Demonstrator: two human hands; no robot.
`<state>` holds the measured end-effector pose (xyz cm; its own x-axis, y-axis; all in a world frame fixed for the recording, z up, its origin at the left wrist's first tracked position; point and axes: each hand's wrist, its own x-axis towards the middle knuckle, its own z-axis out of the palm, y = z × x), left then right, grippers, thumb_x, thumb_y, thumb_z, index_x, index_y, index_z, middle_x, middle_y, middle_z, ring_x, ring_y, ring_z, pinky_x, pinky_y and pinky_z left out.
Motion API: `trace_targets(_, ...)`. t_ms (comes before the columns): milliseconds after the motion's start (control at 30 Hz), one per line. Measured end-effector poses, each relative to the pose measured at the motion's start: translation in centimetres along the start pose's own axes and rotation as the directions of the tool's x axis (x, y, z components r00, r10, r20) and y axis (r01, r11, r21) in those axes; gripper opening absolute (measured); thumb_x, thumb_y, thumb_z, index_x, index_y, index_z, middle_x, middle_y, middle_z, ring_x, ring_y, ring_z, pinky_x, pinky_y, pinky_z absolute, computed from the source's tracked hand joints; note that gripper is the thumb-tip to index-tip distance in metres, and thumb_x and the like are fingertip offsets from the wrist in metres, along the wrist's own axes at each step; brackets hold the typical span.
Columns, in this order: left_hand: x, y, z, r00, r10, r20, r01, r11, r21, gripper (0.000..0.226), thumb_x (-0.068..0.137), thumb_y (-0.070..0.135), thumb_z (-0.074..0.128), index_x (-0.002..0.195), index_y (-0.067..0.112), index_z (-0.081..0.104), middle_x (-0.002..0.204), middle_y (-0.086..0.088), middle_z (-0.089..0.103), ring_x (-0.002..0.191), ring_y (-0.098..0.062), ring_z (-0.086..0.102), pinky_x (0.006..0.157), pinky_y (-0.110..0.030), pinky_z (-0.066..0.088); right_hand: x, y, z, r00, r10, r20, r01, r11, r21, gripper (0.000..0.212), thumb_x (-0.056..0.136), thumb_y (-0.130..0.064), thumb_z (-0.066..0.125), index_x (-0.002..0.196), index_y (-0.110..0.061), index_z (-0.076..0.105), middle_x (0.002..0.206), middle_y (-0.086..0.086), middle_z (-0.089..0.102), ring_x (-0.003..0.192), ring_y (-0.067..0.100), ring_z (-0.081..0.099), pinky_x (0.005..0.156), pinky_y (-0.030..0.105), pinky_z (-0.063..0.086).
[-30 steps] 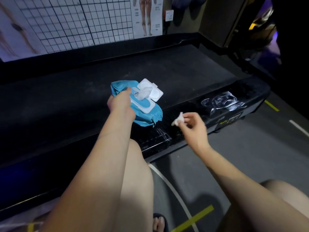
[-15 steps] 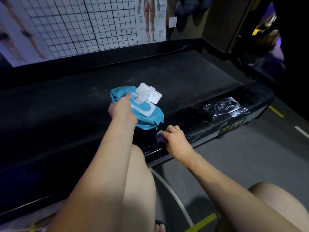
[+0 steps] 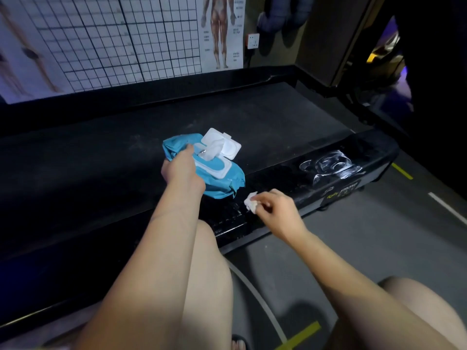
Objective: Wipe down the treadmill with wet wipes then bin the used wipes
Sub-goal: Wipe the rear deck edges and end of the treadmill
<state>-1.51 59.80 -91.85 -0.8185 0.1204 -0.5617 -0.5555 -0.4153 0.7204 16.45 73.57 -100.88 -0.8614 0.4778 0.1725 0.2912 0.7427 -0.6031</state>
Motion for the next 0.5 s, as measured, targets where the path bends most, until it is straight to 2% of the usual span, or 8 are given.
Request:
trace_targets(33, 0.0, 0.0, -0.1, 1.0, 0.003, 0.0, -0.003, 1.0, 0.003, 0.033, 0.094, 0.012, 0.077, 0.126, 0.013, 0.07, 0.11, -0.01, 0.077, 0.087, -0.027, 0.077, 0.061, -0.036, 0.062, 0.0, -0.1, 0.8, 0.999, -0.046, 0.007, 0.046, 0.999, -0.003, 0.021, 0.088, -0.011, 0.068, 0.104, -0.02, 0.078, 0.084, -0.01, 0.054, 0.071, 0.003, 0.057, 0.071, 0.007, 0.041)
trace_targets(67, 0.0, -0.1, -0.1, 1.0, 0.007, -0.003, -0.007, 1.0, 0.004, 0.033, 0.095, 0.012, 0.077, 0.127, 0.013, 0.069, 0.11, -0.01, 0.077, 0.087, -0.027, 0.076, 0.061, -0.036, 0.061, 0.1, 0.0, 1.9, 0.995, -0.096, 0.027, 0.096, 0.995, -0.017, 0.022, 0.089, -0.008, 0.066, 0.105, -0.019, 0.078, 0.086, -0.005, 0.057, 0.072, 0.008, 0.058, 0.074, 0.014, 0.046)
trace_targets(133, 0.3, -0.3, -0.2, 1.0, 0.011, -0.012, -0.011, 1.0, 0.006, 0.033, 0.095, 0.012, 0.077, 0.127, 0.013, 0.069, 0.111, -0.01, 0.077, 0.091, -0.029, 0.077, 0.07, -0.041, 0.064, 0.1, 0.5, 3.9, 0.982, -0.181, 0.049, 0.185, 0.979, -0.092, 0.019, 0.091, -0.009, 0.068, 0.104, -0.019, 0.077, 0.086, 0.002, 0.058, 0.074, 0.022, 0.059, 0.073, 0.03, 0.053)
trace_targets(200, 0.8, -0.3, -0.1, 1.0, 0.006, -0.003, -0.006, 1.0, 0.0, 0.032, 0.094, 0.012, 0.078, 0.125, 0.013, 0.07, 0.111, -0.011, 0.077, 0.093, -0.03, 0.077, 0.082, -0.048, 0.064, 0.4, 0.7, 4.8, 0.974, -0.222, 0.041, 0.226, 0.961, -0.161, 0.012, 0.09, -0.012, 0.071, 0.098, -0.019, 0.077, 0.084, 0.002, 0.056, 0.074, 0.025, 0.055, 0.069, 0.033, 0.053)
trace_targets(300, 1.6, -0.7, 0.1, 0.999, -0.022, 0.04, 0.021, 1.0, 0.007, 0.029, 0.093, 0.014, 0.08, 0.121, 0.014, 0.072, 0.109, -0.011, 0.079, 0.09, -0.032, 0.079, 0.082, -0.054, 0.064, 0.8, 1.4, 3.7, 0.974, -0.208, 0.091, 0.224, 0.946, -0.234, 0.015, 0.08, -0.005, 0.07, 0.078, -0.02, 0.071, 0.079, 0.002, 0.055, 0.072, 0.026, 0.053, 0.066, 0.035, 0.051)
trace_targets(367, 2.1, -1.2, 0.2, 0.998, -0.036, 0.048, 0.034, 0.999, 0.026, 0.03, 0.092, 0.016, 0.081, 0.121, 0.015, 0.072, 0.106, -0.012, 0.08, 0.086, -0.034, 0.079, 0.079, -0.059, 0.063, 1.1, 3.0, 2.2, 0.987, -0.126, 0.095, 0.151, 0.93, -0.335, 0.017, 0.08, -0.005, 0.069, 0.078, -0.022, 0.07, 0.079, 0.001, 0.058, 0.074, 0.026, 0.051, 0.068, 0.037, 0.049)
trace_targets(500, 3.1, -2.0, 0.6, 0.996, -0.036, 0.087, 0.034, 0.999, 0.032, 0.032, 0.092, 0.019, 0.081, 0.123, 0.015, 0.072, 0.109, -0.014, 0.08, 0.087, -0.037, 0.079, 0.081, -0.066, 0.061, 1.3, 6.9, -1.5, 0.987, 0.134, -0.09, -0.156, 0.937, -0.313, 0.019, 0.081, 0.002, 0.065, 0.086, -0.012, 0.076, 0.082, 0.007, 0.056, 0.08, 0.034, 0.056, 0.07, 0.036, 0.047)
